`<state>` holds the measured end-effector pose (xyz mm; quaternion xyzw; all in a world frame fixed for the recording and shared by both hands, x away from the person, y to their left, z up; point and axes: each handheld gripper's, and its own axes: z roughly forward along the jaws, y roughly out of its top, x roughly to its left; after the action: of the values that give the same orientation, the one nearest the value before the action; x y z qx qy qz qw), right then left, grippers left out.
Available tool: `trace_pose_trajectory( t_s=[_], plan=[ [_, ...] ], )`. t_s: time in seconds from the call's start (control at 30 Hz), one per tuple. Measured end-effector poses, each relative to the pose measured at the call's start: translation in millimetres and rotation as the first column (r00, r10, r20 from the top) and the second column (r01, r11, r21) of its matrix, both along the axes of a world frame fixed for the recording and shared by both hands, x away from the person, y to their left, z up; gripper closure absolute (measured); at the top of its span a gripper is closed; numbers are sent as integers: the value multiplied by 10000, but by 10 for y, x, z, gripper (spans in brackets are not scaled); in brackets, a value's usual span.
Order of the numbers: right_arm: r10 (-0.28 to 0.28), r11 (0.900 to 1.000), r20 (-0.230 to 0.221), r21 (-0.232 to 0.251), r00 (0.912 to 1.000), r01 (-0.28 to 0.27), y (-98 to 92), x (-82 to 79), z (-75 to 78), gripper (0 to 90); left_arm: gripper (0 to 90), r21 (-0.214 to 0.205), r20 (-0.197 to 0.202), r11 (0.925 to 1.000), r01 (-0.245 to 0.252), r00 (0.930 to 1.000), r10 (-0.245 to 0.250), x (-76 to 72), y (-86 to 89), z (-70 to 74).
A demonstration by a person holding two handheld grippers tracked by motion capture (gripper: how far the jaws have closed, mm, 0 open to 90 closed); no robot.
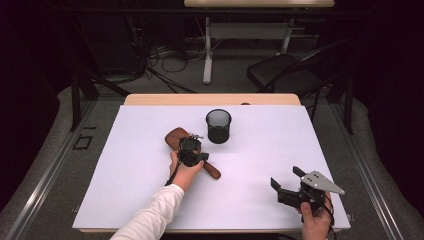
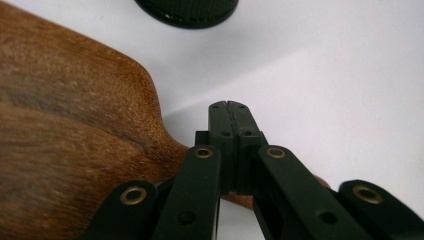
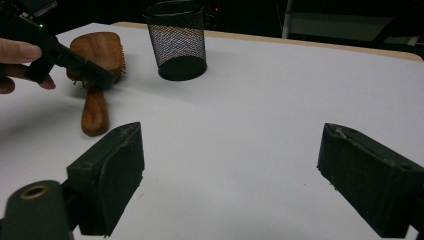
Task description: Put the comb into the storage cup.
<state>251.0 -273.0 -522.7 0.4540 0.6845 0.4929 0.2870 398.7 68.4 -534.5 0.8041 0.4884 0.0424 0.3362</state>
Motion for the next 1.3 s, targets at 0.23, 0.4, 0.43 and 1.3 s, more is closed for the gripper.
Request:
trace_pose_trajectory(
  t_s=[0.23, 0.4, 0.43, 1.3],
  plan=[
    [-27, 10000, 16, 29, 10000, 27, 1, 2, -6, 111, 900, 173, 45, 9991, 384, 9992, -385, -129, 63, -23],
    [-9, 10000, 14, 23, 10000, 9, 5, 2, -7, 111, 900, 219, 152, 9989, 423, 9990, -427, -218, 118, -39],
    [-19, 10000, -1, 36, 10000, 19, 8, 1, -8, 111, 900, 224, 129, 9985, 491, 9987, -494, -233, 131, -42],
    [-12, 10000, -1, 5, 10000, 12, 18, -6, -5, 111, 900, 572, 359, 9981, 240, 9990, -260, -409, 425, -13]
  ],
)
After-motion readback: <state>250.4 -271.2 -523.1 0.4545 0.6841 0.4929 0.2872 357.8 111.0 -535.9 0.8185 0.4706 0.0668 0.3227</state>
